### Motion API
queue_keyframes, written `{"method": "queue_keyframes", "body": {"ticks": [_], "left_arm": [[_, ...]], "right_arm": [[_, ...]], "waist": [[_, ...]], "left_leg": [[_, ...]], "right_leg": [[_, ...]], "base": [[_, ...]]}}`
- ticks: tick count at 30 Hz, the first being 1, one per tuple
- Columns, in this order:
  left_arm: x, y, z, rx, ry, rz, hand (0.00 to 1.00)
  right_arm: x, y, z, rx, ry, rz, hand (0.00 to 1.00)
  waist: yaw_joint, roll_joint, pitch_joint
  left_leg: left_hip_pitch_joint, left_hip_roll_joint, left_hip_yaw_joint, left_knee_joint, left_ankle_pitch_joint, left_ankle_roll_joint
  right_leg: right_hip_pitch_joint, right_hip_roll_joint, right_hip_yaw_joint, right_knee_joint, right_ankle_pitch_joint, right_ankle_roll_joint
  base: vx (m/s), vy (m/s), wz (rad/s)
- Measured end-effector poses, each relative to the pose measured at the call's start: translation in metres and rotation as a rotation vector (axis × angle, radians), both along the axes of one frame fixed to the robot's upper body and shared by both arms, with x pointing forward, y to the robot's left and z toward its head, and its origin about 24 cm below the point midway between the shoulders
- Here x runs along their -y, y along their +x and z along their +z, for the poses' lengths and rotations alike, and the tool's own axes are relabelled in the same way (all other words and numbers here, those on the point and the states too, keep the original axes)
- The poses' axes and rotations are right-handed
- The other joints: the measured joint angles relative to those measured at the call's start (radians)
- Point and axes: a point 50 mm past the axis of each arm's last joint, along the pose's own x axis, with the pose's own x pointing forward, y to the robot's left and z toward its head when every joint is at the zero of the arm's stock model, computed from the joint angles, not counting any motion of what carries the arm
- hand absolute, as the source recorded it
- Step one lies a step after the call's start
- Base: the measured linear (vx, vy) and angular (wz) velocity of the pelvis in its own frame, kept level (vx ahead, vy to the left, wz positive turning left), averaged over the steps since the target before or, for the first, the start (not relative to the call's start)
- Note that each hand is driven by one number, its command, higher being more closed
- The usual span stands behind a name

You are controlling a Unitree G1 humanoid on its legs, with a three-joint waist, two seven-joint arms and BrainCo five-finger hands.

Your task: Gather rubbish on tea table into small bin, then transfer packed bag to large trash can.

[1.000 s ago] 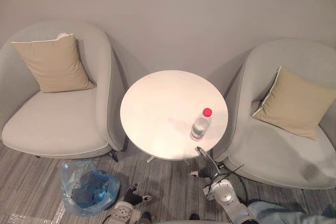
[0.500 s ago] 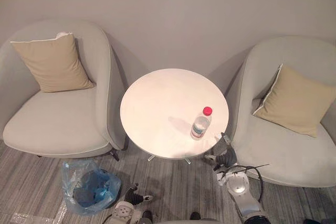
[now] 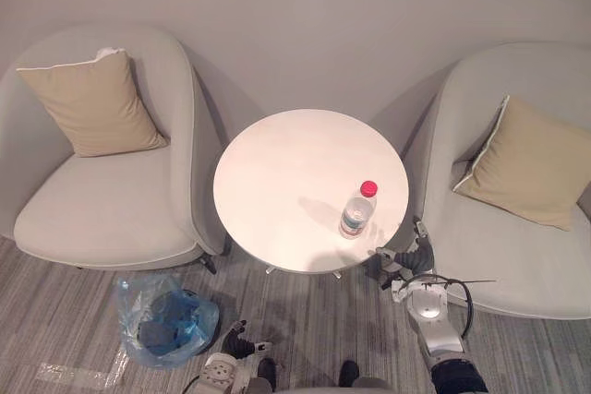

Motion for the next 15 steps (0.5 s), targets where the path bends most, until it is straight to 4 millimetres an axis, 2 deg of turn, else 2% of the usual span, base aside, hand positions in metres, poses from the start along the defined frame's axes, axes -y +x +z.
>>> {"method": "queue_keyframes", "body": {"ticks": [2, 10, 12, 14, 15], "left_arm": [[0.001, 0.004, 0.002, 0.018, -0.01, 0.008, 0.0], [0.002, 0.013, 0.007, 0.068, -0.026, 0.029, 0.0], [0.002, 0.022, 0.011, 0.098, -0.03, 0.039, 0.0], [0.002, 0.025, 0.012, 0.111, -0.03, 0.048, 0.0], [0.002, 0.028, 0.014, 0.124, -0.035, 0.058, 0.0]], "right_arm": [[-0.001, 0.011, 0.01, 0.04, 0.018, -0.002, 0.0], [-0.001, 0.039, 0.022, 0.052, 0.031, 0.008, 0.0], [-0.004, 0.052, 0.033, 0.077, 0.016, 0.03, 0.0], [-0.008, 0.061, 0.041, 0.094, 0.013, 0.048, 0.0], [-0.011, 0.066, 0.046, 0.108, 0.009, 0.06, 1.0]], "waist": [[0.008, 0.007, 0.019], [0.024, 0.019, 0.066], [0.039, 0.024, 0.103], [0.043, 0.026, 0.112], [0.046, 0.028, 0.129]], "left_leg": [[-0.014, 0.0, -0.004, 0.0, 0.004, 0.001], [-0.07, -0.005, -0.027, 0.018, 0.013, 0.003], [-0.09, -0.006, -0.033, 0.037, 0.012, 0.003], [-0.116, -0.009, -0.042, 0.049, 0.013, 0.003], [-0.123, -0.01, -0.045, 0.06, 0.012, 0.003]], "right_leg": [[-0.016, -0.001, -0.003, 0.007, 0.0, 0.0], [-0.061, -0.01, -0.016, 0.034, 0.0, -0.001], [-0.076, -0.014, -0.017, 0.049, 0.0, -0.001], [-0.094, -0.017, -0.019, 0.055, 0.0, -0.001], [-0.097, -0.019, -0.019, 0.062, 0.0, 0.0]], "base": [[-0.03, -0.005, 0.06], [-0.02, 0.007, 0.09], [-0.05, 0.015, 0.12], [-0.05, 0.017, 0.12], [-0.05, 0.019, 0.17]]}}
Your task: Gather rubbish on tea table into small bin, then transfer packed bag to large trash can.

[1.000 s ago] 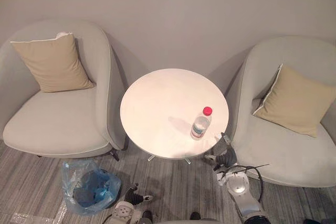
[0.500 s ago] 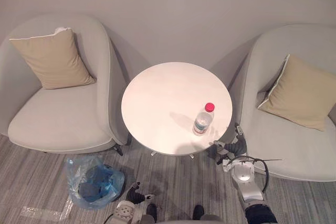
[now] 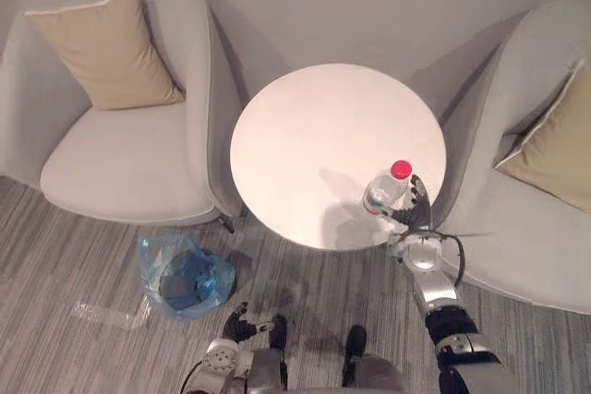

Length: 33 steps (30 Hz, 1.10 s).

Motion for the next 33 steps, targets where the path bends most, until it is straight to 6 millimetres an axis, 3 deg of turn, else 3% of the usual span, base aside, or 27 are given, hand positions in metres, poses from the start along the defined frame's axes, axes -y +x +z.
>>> {"method": "queue_keyframes", "body": {"ticks": [7, 15, 19, 24, 28, 29, 33], "left_arm": [[0.001, 0.011, 0.006, 0.053, -0.014, 0.013, 0.0], [0.001, 0.013, 0.008, 0.062, -0.015, 0.013, 0.0], [0.001, 0.012, 0.007, 0.051, -0.009, 0.009, 0.0], [-0.005, 0.006, 0.003, 0.02, 0.016, 0.003, 0.0], [-0.01, 0.0, 0.0, -0.014, 0.038, -0.008, 0.0], [-0.01, -0.003, -0.003, -0.031, 0.042, -0.011, 0.0], [-0.01, -0.007, -0.005, -0.046, 0.043, -0.01, 0.0]], "right_arm": [[-0.003, 0.021, 0.022, 0.039, -0.023, 0.023, 1.0], [-0.005, 0.016, 0.024, 0.055, -0.035, 0.046, 1.0], [-0.007, -0.007, 0.027, 0.123, -0.037, 0.087, 1.0], [-0.015, -0.041, 0.016, 0.125, -0.074, 0.165, 1.0], [-0.016, -0.067, -0.01, 0.036, -0.041, 0.175, 1.0], [-0.016, -0.078, -0.021, -0.007, -0.021, 0.165, 1.0], [-0.02, -0.091, -0.029, -0.038, 0.011, 0.172, 1.0]], "waist": [[0.017, 0.004, 0.044], [0.022, 0.003, 0.049], [0.014, 0.0, 0.048], [-0.005, -0.031, 0.029], [-0.023, -0.061, -0.004], [-0.028, -0.063, -0.022], [-0.035, -0.063, -0.033]], "left_leg": [[-0.046, -0.007, -0.014, 0.042, -0.002, 0.002], [-0.056, -0.007, -0.014, 0.045, -0.001, 0.001], [-0.032, -0.006, -0.01, 0.037, -0.001, 0.002], [0.016, -0.005, 0.018, 0.006, -0.001, 0.002], [0.038, -0.005, 0.04, -0.002, -0.001, 0.002], [0.051, -0.004, 0.05, -0.006, -0.001, 0.002], [0.071, -0.003, 0.082, -0.006, -0.002, 0.003]], "right_leg": [[-0.025, -0.01, 0.002, 0.018, 0.0, 0.001], [-0.038, -0.01, 0.01, 0.023, -0.001, 0.002], [-0.019, -0.009, 0.022, 0.022, -0.001, 0.003], [0.0, -0.007, 0.056, 0.015, 0.0, 0.003], [0.012, -0.005, 0.078, 0.001, 0.002, 0.007], [0.017, -0.005, 0.089, 0.002, 0.002, 0.007], [0.001, -0.006, 0.126, 0.041, -0.005, 0.014]], "base": [[-0.06, 0.014, 0.07], [-0.01, -0.003, -0.01], [0.01, 0.001, -0.02], [0.0, 0.009, -0.17], [-0.01, -0.001, -0.17], [-0.02, 0.005, -0.21], [-0.03, 0.008, -0.25]]}}
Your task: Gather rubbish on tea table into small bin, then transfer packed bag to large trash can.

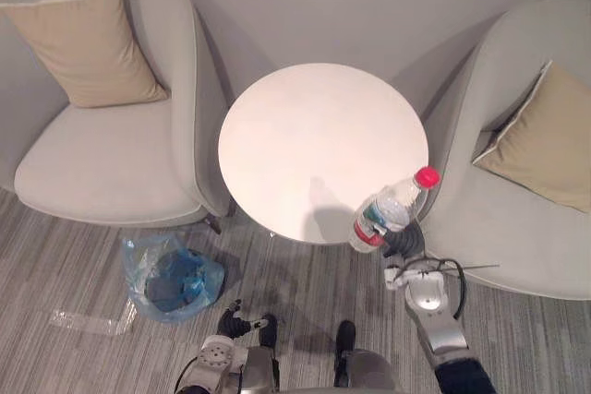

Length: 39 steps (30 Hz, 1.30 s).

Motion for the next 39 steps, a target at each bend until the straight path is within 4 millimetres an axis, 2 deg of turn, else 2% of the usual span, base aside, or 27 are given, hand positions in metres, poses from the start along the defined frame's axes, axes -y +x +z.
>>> {"method": "queue_keyframes", "body": {"ticks": [3, 5, 7, 8, 10, 11, 12, 13, 14, 16, 17, 18, 19, 20, 21, 22, 23, 25, 27, 28, 29, 31, 34, 36, 39], "left_arm": [[-0.001, -0.002, -0.001, -0.015, 0.007, -0.009, 0.0], [0.0, -0.003, -0.002, -0.025, 0.007, -0.017, 0.0], [0.0, -0.003, -0.002, -0.025, 0.0, -0.007, 0.0], [-0.003, -0.003, -0.001, -0.02, 0.0, 0.005, 0.0], [-0.006, 0.0, 0.0, -0.007, -0.002, 0.03, 0.0], [-0.003, 0.001, 0.001, 0.002, -0.009, 0.04, 0.0], [-0.002, 0.002, 0.001, 0.004, -0.012, 0.04, 0.0], [0.004, 0.003, 0.001, 0.005, -0.027, 0.038, 0.0], [0.007, 0.003, 0.001, 0.004, -0.032, 0.035, 0.0], [0.011, 0.003, 0.001, 0.006, -0.04, 0.032, 0.0], [0.014, 0.003, 0.001, 0.009, -0.048, 0.031, 0.0], [0.015, 0.003, 0.001, 0.008, -0.049, 0.031, 0.0], [0.015, 0.003, 0.0, 0.004, -0.047, 0.028, 0.0], [0.015, 0.005, 0.002, 0.013, -0.047, 0.024, 0.0], [0.015, 0.008, 0.003, 0.022, -0.045, 0.016, 0.0], [0.016, 0.006, 0.002, 0.019, -0.043, 0.008, 0.0], [0.017, 0.004, 0.001, 0.01, -0.045, 0.011, 0.0], [0.019, 0.0, -0.001, -0.008, -0.044, 0.005, 0.0], [0.025, 0.0, -0.002, -0.015, -0.04, -0.038, 0.0], [0.024, 0.0, -0.002, -0.013, -0.028, -0.051, 0.0], [0.019, 0.001, -0.001, -0.01, -0.012, -0.062, 0.0], [0.012, 0.0, -0.001, -0.011, 0.013, -0.07, 0.0], [0.009, -0.002, -0.002, -0.017, 0.028, -0.077, 0.0], [0.009, -0.002, -0.001, -0.016, 0.03, -0.075, 0.0], [0.006, -0.001, -0.001, -0.012, 0.032, -0.051, 0.0]], "right_arm": [[-0.003, -0.002, -0.002, -0.004, -0.014, 0.003, 1.0], [-0.001, -0.005, -0.002, -0.006, -0.013, -0.009, 1.0], [-0.001, -0.011, -0.002, -0.004, -0.003, -0.021, 1.0], [-0.003, -0.011, -0.002, -0.002, 0.001, -0.016, 1.0], [-0.009, -0.005, 0.004, 0.023, 0.005, 0.007, 1.0], [-0.014, 0.001, 0.009, 0.048, 0.008, 0.024, 1.0], [-0.015, 0.005, 0.013, 0.067, 0.006, 0.033, 1.0], [-0.015, 0.009, 0.017, 0.084, -0.002, 0.036, 1.0], [-0.015, 0.009, 0.017, 0.086, -0.006, 0.038, 1.0], [-0.014, 0.009, 0.018, 0.088, -0.021, 0.036, 1.0], [-0.012, 0.009, 0.018, 0.088, -0.032, 0.039, 1.0], [-0.011, 0.009, 0.018, 0.087, -0.033, 0.037, 1.0], [-0.01, 0.009, 0.018, 0.088, -0.026, 0.019, 1.0], [-0.009, 0.009, 0.017, 0.089, -0.017, 0.005, 1.0], [-0.002, 0.01, 0.016, 0.082, -0.022, -0.025, 1.0], [0.002, 0.01, 0.015, 0.077, -0.029, -0.039, 1.0], [0.005, 0.009, 0.013, 0.067, -0.035, -0.045, 1.0], [0.007, 0.008, 0.01, 0.053, -0.036, -0.055, 1.0], [0.008, 0.008, 0.009, 0.047, -0.028, -0.069, 1.0], [0.007, 0.008, 0.008, 0.042, -0.018, -0.073, 1.0], [0.003, 0.008, 0.005, 0.032, 0.0, -0.075, 1.0], [-0.009, 0.008, 0.001, 0.016, 0.033, -0.054, 1.0], [-0.022, 0.009, -0.001, 0.003, 0.042, -0.002, 1.0], [-0.022, 0.008, -0.003, -0.005, 0.043, 0.001, 1.0], [-0.021, 0.007, -0.007, -0.025, 0.038, -0.001, 1.0]], "waist": [[-0.02, -0.006, 0.0], [-0.03, 0.0, -0.008], [-0.033, -0.013, -0.016], [-0.033, -0.026, -0.024], [-0.018, -0.037, -0.04], [-0.005, -0.021, -0.05], [0.002, -0.007, -0.054], [0.003, 0.028, -0.045], [0.005, 0.047, -0.04], [0.006, 0.07, -0.032], [0.009, 0.09, -0.027], [0.01, 0.1, -0.027], [0.0, 0.09, -0.027], [-0.007, 0.081, -0.022], [-0.014, 0.075, -0.022], [-0.023, 0.072, -0.021], [-0.03, 0.084, -0.028], [-0.032, 0.092, -0.033], [-0.032, 0.103, -0.039], [-0.032, 0.092, -0.035], [-0.025, 0.065, -0.037], [-0.02, 0.042, -0.047], [-0.012, 0.042, -0.052], [-0.009, 0.042, -0.053], [-0.009, 0.036, -0.052]], "left_leg": [[0.007, -0.011, 0.008, 0.026, -0.008, 0.009], [-0.03, -0.008, -0.016, 0.065, -0.019, 0.022], [-0.066, -0.022, -0.069, 0.092, -0.013, 0.02], [-0.09, -0.028, -0.1, 0.109, 0.003, 0.002], [-0.15, -0.031, -0.13, 0.131, 0.027, -0.022], [-0.183, -0.012, -0.143, 0.123, 0.048, -0.034], [-0.202, 0.004, -0.148, 0.116, 0.063, -0.042], [-0.219, 0.033, -0.168, 0.114, 0.081, -0.048], [-0.223, 0.05, -0.193, 0.101, 0.099, -0.059], [-0.233, 0.068, -0.224, 0.09, 0.115, -0.073], [-0.235, 0.094, -0.205, 0.053, 0.114, -0.069], [-0.234, 0.109, -0.167, 0.013, 0.091, -0.048], [-0.235, 0.107, -0.106, -0.031, 0.027, 0.006], [-0.256, 0.096, -0.057, -0.012, 0.035, 0.016], [-0.295, 0.076, 0.004, 0.088, 0.063, 0.055], [-0.308, 0.07, 0.052, 0.2, 0.062, 0.062], [-0.295, 0.091, 0.096, 0.304, 0.026, 0.045], [-0.244, 0.122, 0.142, 0.346, -0.057, 0.017], [-0.169, 0.13, 0.193, 0.217, -0.091, -0.024], [-0.156, 0.118, 0.188, 0.168, -0.092, -0.033], [-0.155, 0.095, 0.177, 0.145, -0.074, -0.026], [-0.142, 0.063, 0.164, 0.138, -0.07, -0.015], [-0.131, 0.025, 0.162, 0.135, -0.092, 0.012], [-0.142, 0.007, 0.155, 0.147, -0.116, 0.027], [-0.164, -0.019, 0.146, 0.222, -0.172, 0.047]], "right_leg": [[-0.042, -0.02, 0.03, 0.13, -0.049, 0.013], [-0.067, -0.024, 0.072, 0.211, -0.082, 0.047], [-0.124, -0.03, 0.145, 0.462, -0.185, 0.054], [-0.125, -0.028, 0.161, 0.53, -0.207, 0.048], [-0.11, -0.009, 0.181, 0.443, -0.244, 0.039], [-0.084, 0.011, 0.171, 0.336, -0.25, 0.028], [-0.067, 0.027, 0.16, 0.262, -0.248, -0.007], [-0.052, 0.056, 0.131, 0.21, -0.209, -0.021], [-0.042, 0.075, 0.108, 0.188, -0.19, -0.029], [-0.041, 0.104, 0.083, 0.186, -0.18, -0.042], [-0.041, 0.125, 0.053, 0.172, -0.157, -0.057], [-0.038, 0.126, 0.025, 0.148, -0.137, -0.068], [-0.042, 0.095, -0.008, 0.102, -0.107, -0.083], [-0.051, 0.067, -0.032, 0.087, -0.095, -0.084], [-0.077, 0.025, -0.068, 0.085, -0.078, -0.084], [-0.087, -0.002, -0.095, 0.081, -0.065, -0.077], [-0.089, -0.014, -0.121, 0.069, -0.051, -0.074], [-0.088, -0.022, -0.15, 0.061, -0.04, -0.062], [-0.08, -0.017, -0.196, 0.024, -0.01, -0.028], [-0.066, -0.019, -0.217, -0.003, 0.008, -0.018], [-0.049, -0.031, -0.23, -0.033, 0.029, -0.006], [-0.016, -0.052, -0.235, -0.064, 0.046, 0.014], [0.0, -0.086, -0.23, -0.07, 0.042, 0.038], [-0.007, -0.102, -0.22, -0.054, 0.017, 0.052], [-0.026, -0.134, -0.195, 0.042, -0.077, 0.083]], "base": [[-0.09, 0.006, -0.08], [-0.15, -0.002, 0.43], [-0.09, -0.08, 0.92], [-0.08, -0.199, 0.96], [-0.13, -0.227, 0.55], [-0.17, -0.176, 0.24], [-0.16, -0.11, 0.14], [-0.21, -0.12, 0.27], [-0.23, -0.11, 0.43], [-0.21, -0.132, 0.45], [-0.19, -0.128, 0.46], [-0.22, -0.1, 0.69], [-0.19, -0.03, 0.81], [-0.2, -0.002, 1.05], [-0.2, -0.01, 1.02], [-0.22, -0.007, 1.03], [-0.15, 0.024, 0.8], [-0.1, 0.112, 0.63], [-0.1, 0.18, 0.82], [-0.1, 0.184, 0.8], [-0.07, 0.153, 0.58], [-0.06, 0.212, 0.34], [-0.04, 0.16, 0.11], [-0.01, 0.122, 0.16], [0.08, 0.123, 0.23]]}}
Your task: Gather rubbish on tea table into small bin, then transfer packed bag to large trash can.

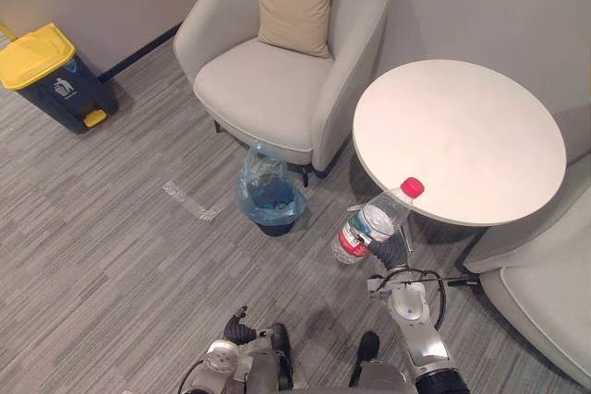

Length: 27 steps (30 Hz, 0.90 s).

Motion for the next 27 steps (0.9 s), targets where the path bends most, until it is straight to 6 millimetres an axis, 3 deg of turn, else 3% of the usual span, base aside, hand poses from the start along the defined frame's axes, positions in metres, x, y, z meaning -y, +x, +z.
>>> {"method": "queue_keyframes", "body": {"ticks": [2, 4, 5, 8, 10, 11, 12, 13, 14, 15, 18, 20, 21, 22, 25, 27], "left_arm": [[-0.004, -0.001, 0.0, 0.0, 0.014, 0.007, 0.0], [-0.005, -0.004, -0.001, -0.004, 0.017, 0.013, 0.0], [-0.005, -0.005, -0.001, -0.01, 0.018, 0.012, 0.0], [-0.007, -0.006, -0.002, -0.019, 0.023, 0.017, 0.0], [-0.005, -0.008, -0.004, -0.031, 0.015, 0.022, 0.0], [-0.004, -0.009, -0.004, -0.037, 0.012, 0.022, 0.0], [-0.004, -0.01, -0.005, -0.042, 0.01, 0.025, 0.0], [-0.005, -0.011, -0.005, -0.044, 0.009, 0.031, 0.0], [0.001, -0.012, -0.006, -0.049, -0.009, 0.044, 0.0], [0.003, -0.012, -0.006, -0.047, -0.016, 0.047, 0.0], [0.003, -0.013, -0.008, -0.057, -0.014, 0.044, 0.0], [0.007, -0.009, -0.005, -0.037, -0.024, 0.042, 0.0], [0.007, -0.009, -0.005, -0.035, -0.023, 0.042, 0.0], [0.007, -0.006, -0.004, -0.02, -0.025, 0.041, 0.0], [0.008, -0.002, -0.001, 0.001, -0.028, 0.038, 0.0], [0.009, -0.002, -0.001, 0.004, -0.028, 0.035, 0.0]], "right_arm": [[0.001, -0.003, -0.007, -0.036, -0.004, -0.005, 1.0], [0.002, -0.006, -0.011, -0.055, -0.007, -0.008, 1.0], [0.003, -0.008, -0.012, -0.063, -0.009, -0.012, 1.0], [0.002, -0.01, -0.015, -0.076, -0.005, -0.007, 1.0], [0.008, -0.01, -0.019, -0.091, -0.028, -0.008, 1.0], [0.01, -0.011, -0.021, -0.103, -0.036, -0.011, 1.0], [0.014, -0.014, -0.024, -0.116, -0.036, -0.026, 1.0], [0.016, -0.017, -0.025, -0.123, -0.034, -0.037, 1.0], [0.02, -0.019, -0.027, -0.135, -0.046, -0.04, 1.0], [0.021, -0.017, -0.025, -0.126, -0.049, -0.039, 1.0], [0.023, -0.015, -0.023, -0.119, -0.035, -0.05, 1.0], [0.026, -0.02, -0.025, -0.129, -0.032, -0.068, 1.0], [0.026, -0.021, -0.025, -0.126, -0.035, -0.063, 1.0], [0.025, -0.02, -0.023, -0.115, -0.037, -0.054, 1.0], [0.022, -0.013, -0.017, -0.089, -0.032, -0.053, 1.0], [0.023, -0.015, -0.019, -0.093, -0.033, -0.066, 1.0]], "waist": [[-0.008, -0.026, 0.002], [-0.019, -0.026, 0.001], [-0.025, -0.019, 0.001], [-0.032, -0.023, 0.001], [-0.035, -0.013, 0.008], [-0.036, -0.013, 0.009], [-0.038, -0.018, 0.006], [-0.04, -0.031, 0.002], [-0.035, 0.003, 0.003], [-0.031, 0.021, 0.0], [-0.048, 0.021, 0.0], [-0.053, 0.015, 0.005], [-0.048, 0.014, 0.005], [-0.034, 0.016, 0.004], [-0.025, 0.014, 0.005], [-0.025, 0.02, 0.002]], "left_leg": [[0.003, -0.031, -0.04, 0.062, -0.058, 0.015], [0.029, -0.038, -0.079, 0.074, -0.082, 0.03], [0.055, -0.028, -0.118, 0.069, -0.084, 0.044], [0.106, -0.013, -0.181, 0.047, -0.082, 0.04], [0.166, 0.003, -0.234, 0.005, -0.078, 0.032], [0.181, 0.005, -0.25, -0.001, -0.075, 0.028], [0.202, -0.005, -0.268, -0.006, -0.082, 0.011], [0.226, -0.016, -0.286, -0.007, -0.099, -0.016], [0.243, 0.008, -0.304, -0.007, -0.117, -0.034], [0.23, 0.028, -0.299, -0.001, -0.108, -0.055], [0.228, 0.049, -0.295, 0.032, -0.088, -0.087], [0.155, 0.071, -0.237, 0.308, -0.061, -0.113], [0.121, 0.08, -0.211, 0.385, -0.045, -0.109], [0.071, 0.126, -0.125, 0.493, -0.083, -0.087], [0.007, 0.17, -0.073, 0.374, -0.128, -0.078], [0.002, 0.177, -0.08, 0.213, -0.079, -0.083]], "right_leg": [[0.002, -0.045, 0.023, 0.116, -0.028, -0.01], [-0.056, -0.061, 0.074, 0.301, -0.017, -0.049], [-0.122, -0.039, 0.127, 0.431, -0.033, -0.1], [-0.167, 0.066, 0.148, 0.434, -0.128, -0.096], [-0.215, 0.166, 0.136, 0.341, -0.126, -0.111], [-0.228, 0.19, 0.135, 0.279, -0.101, -0.121], [-0.233, 0.211, 0.147, 0.164, -0.024, -0.131], [-0.231, 0.216, 0.169, 0.085, 0.112, -0.154], [-0.219, 0.231, 0.152, 0.103, 0.138, -0.202], [-0.216, 0.239, 0.149, 0.11, 0.125, -0.219], [-0.175, 0.241, 0.104, 0.106, 0.074, -0.231], [-0.042, 0.248, 0.077, 0.02, 0.057, -0.229], [-0.011, 0.248, 0.08, -0.001, 0.054, -0.228], [0.028, 0.254, 0.085, -0.03, 0.053, -0.229], [0.041, 0.241, 0.113, -0.036, 0.05, -0.217], [0.042, 0.235, 0.128, -0.029, 0.045, -0.195]], "base": [[0.16, 0.119, 0.43], [0.21, 0.104, 0.51], [0.32, 0.077, 0.57], [0.32, -0.044, 0.64], [0.37, -0.121, 0.74], [0.38, -0.14, 0.84], [0.49, -0.181, 0.89], [0.42, -0.173, 0.83], [0.44, -0.156, 0.54], [0.4, -0.151, 0.35], [0.36, -0.128, 0.53], [0.31, -0.076, 0.69], [0.21, -0.015, 0.17], [0.17, 0.019, -0.12], [0.13, 0.073, -0.26], [0.09, 0.222, -0.26]]}}
